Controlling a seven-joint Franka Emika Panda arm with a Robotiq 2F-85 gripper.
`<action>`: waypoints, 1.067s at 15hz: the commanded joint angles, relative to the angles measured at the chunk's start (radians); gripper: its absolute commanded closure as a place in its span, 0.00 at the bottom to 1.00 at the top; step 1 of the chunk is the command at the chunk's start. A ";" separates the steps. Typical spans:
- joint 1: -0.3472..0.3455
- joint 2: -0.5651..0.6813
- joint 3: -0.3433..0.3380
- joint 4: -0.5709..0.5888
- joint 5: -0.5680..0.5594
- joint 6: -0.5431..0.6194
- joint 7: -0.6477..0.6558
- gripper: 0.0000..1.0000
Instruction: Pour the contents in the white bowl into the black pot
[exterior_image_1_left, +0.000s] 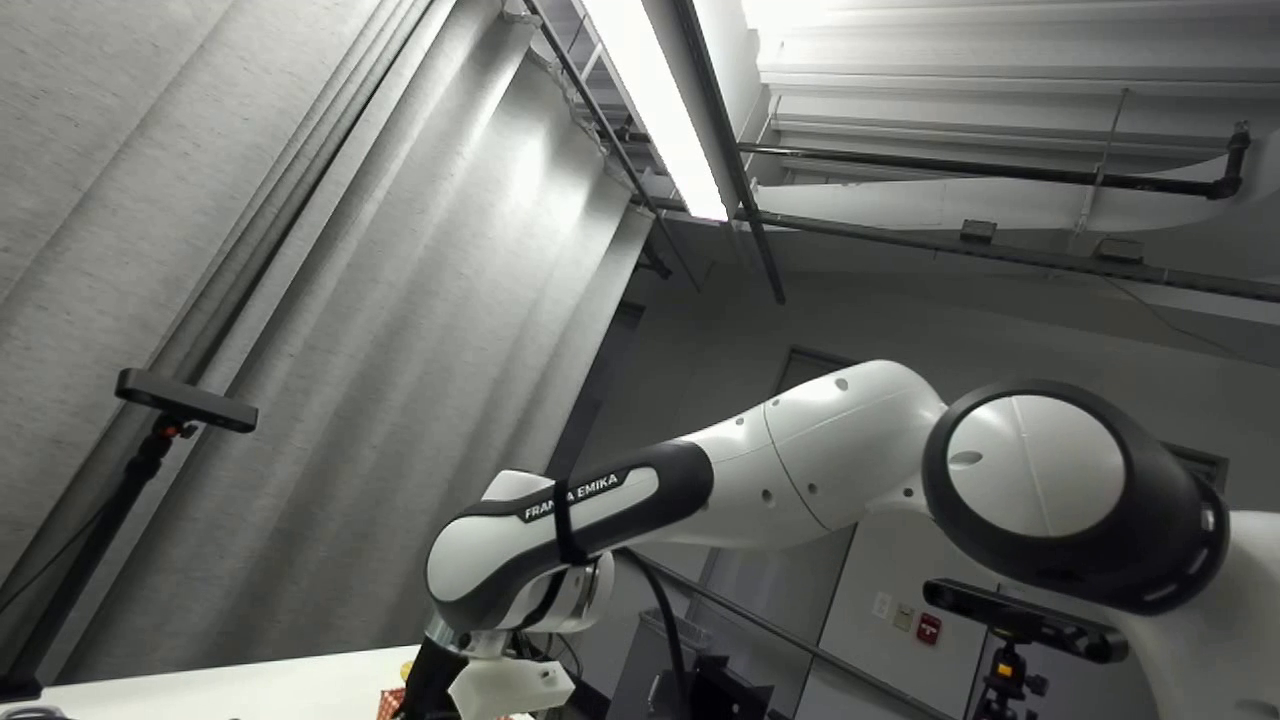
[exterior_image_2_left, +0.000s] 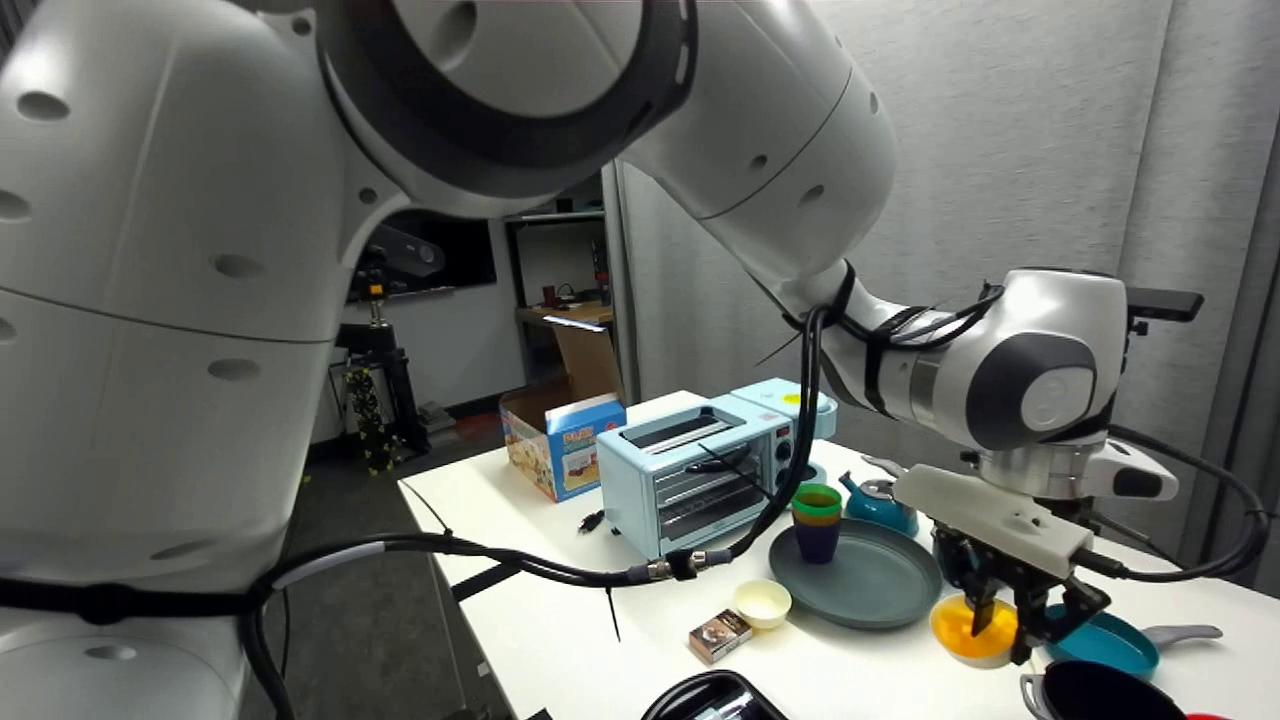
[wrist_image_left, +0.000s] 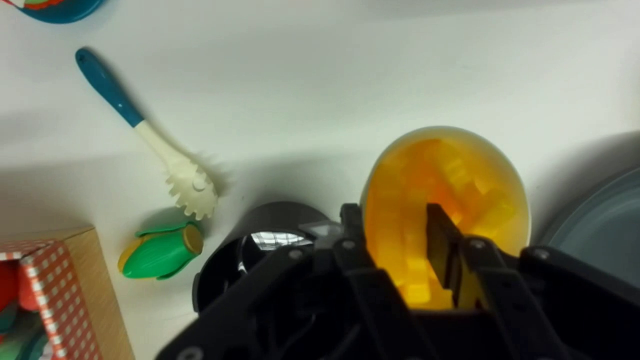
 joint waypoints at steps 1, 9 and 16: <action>0.011 0.059 -0.039 0.113 -0.056 -0.032 0.072 0.90; 0.024 0.133 -0.104 0.237 -0.138 -0.023 0.199 0.90; 0.098 0.165 -0.157 0.227 -0.312 0.038 0.357 0.90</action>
